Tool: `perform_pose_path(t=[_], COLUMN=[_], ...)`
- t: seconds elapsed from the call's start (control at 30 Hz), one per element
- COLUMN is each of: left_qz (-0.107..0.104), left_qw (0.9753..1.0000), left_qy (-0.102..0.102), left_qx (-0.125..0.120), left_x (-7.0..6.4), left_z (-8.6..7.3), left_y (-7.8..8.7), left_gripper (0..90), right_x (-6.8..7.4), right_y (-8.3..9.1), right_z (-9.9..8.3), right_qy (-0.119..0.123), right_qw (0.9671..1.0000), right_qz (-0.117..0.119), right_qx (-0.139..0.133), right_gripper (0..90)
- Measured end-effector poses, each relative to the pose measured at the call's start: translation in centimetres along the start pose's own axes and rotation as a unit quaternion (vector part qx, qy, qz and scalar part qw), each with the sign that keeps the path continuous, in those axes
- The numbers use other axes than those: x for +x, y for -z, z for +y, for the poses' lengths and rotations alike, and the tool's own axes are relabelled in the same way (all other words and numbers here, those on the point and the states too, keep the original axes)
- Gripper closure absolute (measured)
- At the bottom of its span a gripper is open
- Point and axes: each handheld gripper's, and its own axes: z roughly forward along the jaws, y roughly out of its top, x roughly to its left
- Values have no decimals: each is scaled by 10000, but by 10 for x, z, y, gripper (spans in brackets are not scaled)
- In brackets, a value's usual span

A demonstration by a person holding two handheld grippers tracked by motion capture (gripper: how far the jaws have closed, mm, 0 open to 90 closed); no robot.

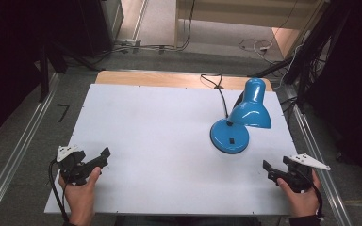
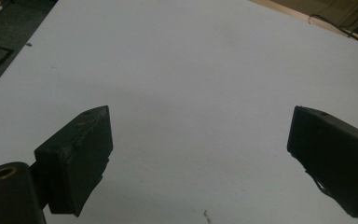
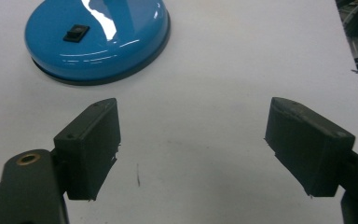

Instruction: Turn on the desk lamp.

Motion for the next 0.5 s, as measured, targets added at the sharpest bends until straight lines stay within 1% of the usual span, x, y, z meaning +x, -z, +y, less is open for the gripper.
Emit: perform_pose_path(t=[0.13,0.2,0.27,0.5], left_qz=[2,6,0,26], left_qw=[10000,10000,10000,10000], left_qy=[-7,-18,-27,-17], left_qx=[29,35,46,30], left_x=[-1,-1,-1,0], left_z=[0,-1,-1,-1], left_y=[-1,-1,-1,0], left_gripper=[72,72,72,72], right_x=[3,5,7,10], right_y=[-2,-3,-5,-7], right_z=[2,4,5,8], right_qy=[31,60,99,81], right_qw=[9999,9998,9998,9998], right_qz=[130,153,161,173], right_qx=[-45,-57,-80,-87], right_gripper=[164,164,164,159])
